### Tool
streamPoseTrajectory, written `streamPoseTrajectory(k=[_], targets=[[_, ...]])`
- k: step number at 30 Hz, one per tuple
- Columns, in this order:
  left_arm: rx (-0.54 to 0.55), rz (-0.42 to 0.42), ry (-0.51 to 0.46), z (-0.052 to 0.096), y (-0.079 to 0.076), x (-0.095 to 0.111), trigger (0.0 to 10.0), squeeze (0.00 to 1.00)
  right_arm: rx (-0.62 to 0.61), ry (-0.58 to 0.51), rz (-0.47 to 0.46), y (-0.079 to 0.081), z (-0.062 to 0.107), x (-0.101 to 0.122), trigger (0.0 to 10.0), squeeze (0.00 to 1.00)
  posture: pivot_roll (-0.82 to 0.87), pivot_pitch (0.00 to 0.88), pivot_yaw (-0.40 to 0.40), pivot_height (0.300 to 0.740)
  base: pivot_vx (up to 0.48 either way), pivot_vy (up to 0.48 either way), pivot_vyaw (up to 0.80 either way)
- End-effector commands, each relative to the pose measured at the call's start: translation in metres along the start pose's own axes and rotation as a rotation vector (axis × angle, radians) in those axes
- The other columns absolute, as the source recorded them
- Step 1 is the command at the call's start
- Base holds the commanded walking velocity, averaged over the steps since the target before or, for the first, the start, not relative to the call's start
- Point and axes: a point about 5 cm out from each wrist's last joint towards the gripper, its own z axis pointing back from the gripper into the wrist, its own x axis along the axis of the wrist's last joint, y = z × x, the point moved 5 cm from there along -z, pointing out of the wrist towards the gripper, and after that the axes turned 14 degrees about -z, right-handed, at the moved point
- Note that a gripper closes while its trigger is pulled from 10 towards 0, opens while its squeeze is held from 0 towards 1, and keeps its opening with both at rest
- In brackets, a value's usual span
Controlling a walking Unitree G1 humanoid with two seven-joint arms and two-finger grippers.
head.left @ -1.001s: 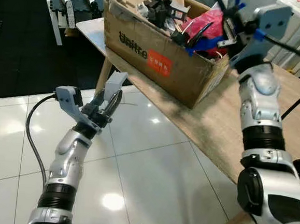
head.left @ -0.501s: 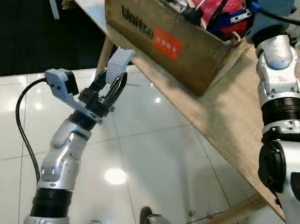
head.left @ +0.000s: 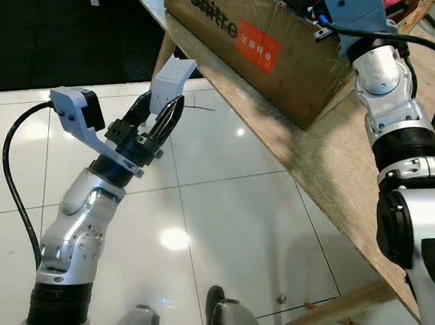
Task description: Picking trash to rubbish bin
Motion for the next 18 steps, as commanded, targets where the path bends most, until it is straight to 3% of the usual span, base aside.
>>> streamPoseTrajectory(k=[1, 2, 3, 7, 14, 15, 16, 17, 18], targets=[[-0.019, -0.001, 0.020, 0.003, -0.004, -0.001, 10.0, 0.00, -0.022, 0.015, 0.047, -0.008, 0.000, -0.003, 10.0, 0.93, 0.12, 0.358, -0.042, 0.740, 0.000, 0.000, 0.00], [-0.025, 0.003, 0.021, 0.002, -0.005, 0.000, 10.0, 0.00, -0.050, 0.027, 0.075, -0.016, 0.000, -0.004, 10.0, 1.00, 0.12, 0.355, -0.039, 0.740, 0.000, 0.000, 0.00], [-0.034, 0.009, 0.022, 0.000, -0.007, 0.000, 10.0, 0.00, -0.082, 0.049, 0.100, -0.025, 0.001, -0.007, 10.0, 1.00, 0.12, 0.351, -0.036, 0.740, 0.000, 0.000, 0.00], [-0.041, 0.016, 0.029, -0.002, -0.008, 0.000, 10.0, 0.00, -0.132, 0.081, 0.093, -0.038, 0.003, -0.012, 10.0, 1.00, 0.11, 0.345, -0.028, 0.740, 0.000, 0.000, 0.00], [-0.064, 0.026, 0.024, -0.006, -0.012, -0.001, 10.0, 0.00, -0.175, 0.095, -0.022, -0.052, 0.004, -0.013, 10.0, 1.00, 0.11, 0.326, -0.021, 0.740, 0.000, 0.000, 0.00], [-0.067, 0.026, 0.023, -0.006, -0.013, 0.000, 10.0, 0.00, -0.176, 0.086, -0.099, -0.053, 0.003, -0.011, 10.0, 0.99, 0.11, 0.318, -0.019, 0.740, 0.000, 0.000, 0.00], [-0.071, 0.026, 0.022, -0.007, -0.013, -0.001, 10.0, 0.00, -0.184, 0.072, -0.167, -0.056, 0.001, -0.007, 10.0, 0.75, 0.11, 0.304, -0.020, 0.740, 0.000, 0.000, 0.00], [-0.071, 0.026, 0.022, -0.007, -0.013, -0.001, 10.0, 0.00, -0.184, 0.072, -0.167, -0.056, 0.001, -0.007, 10.0, 0.75, 0.11, 0.304, -0.020, 0.740, 0.000, 0.000, 0.00], [-0.074, 0.025, 0.018, -0.008, -0.012, 0.000, 10.0, 0.00, -0.201, 0.050, -0.265, -0.061, -0.001, -0.002, 10.0, 0.34, 0.11, 0.298, -0.021, 0.740, 0.000, 0.000, 0.00]])
